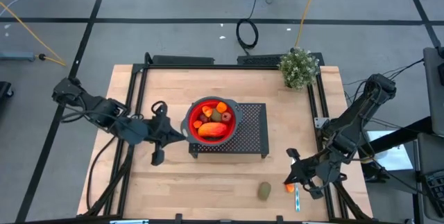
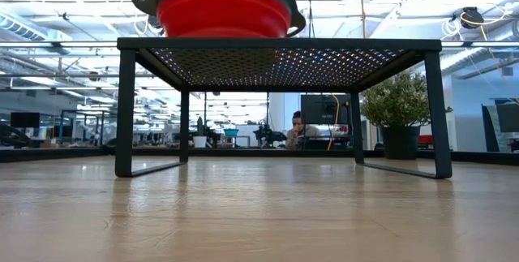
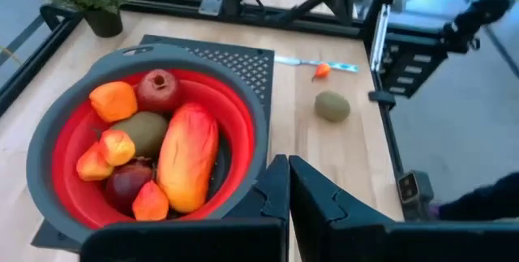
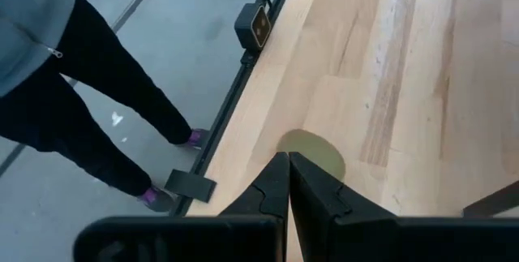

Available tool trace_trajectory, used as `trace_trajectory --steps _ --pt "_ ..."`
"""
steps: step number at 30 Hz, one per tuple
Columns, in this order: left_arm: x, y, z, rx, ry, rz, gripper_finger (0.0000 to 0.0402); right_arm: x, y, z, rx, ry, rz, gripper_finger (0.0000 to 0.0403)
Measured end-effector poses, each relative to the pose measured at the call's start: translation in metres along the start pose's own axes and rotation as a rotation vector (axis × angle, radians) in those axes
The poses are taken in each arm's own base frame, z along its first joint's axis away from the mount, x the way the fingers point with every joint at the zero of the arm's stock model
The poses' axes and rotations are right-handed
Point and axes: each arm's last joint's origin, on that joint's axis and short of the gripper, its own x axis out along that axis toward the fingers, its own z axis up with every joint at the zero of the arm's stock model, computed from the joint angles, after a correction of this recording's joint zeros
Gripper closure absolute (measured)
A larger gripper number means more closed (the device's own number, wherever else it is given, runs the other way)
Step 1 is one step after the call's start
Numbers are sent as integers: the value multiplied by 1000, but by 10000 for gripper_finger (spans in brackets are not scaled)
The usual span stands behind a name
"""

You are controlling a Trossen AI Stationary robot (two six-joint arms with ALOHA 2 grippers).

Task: Pick & Place Fruit
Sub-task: Put the brown kiwi into the red strainer bowl on the shelf

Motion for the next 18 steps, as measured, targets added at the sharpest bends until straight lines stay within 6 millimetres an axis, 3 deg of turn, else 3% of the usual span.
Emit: trace_trajectory --steps 18 --pt "-31 53 -88 4 -250 -128 398 2 -14 3 224 11 -67 399"
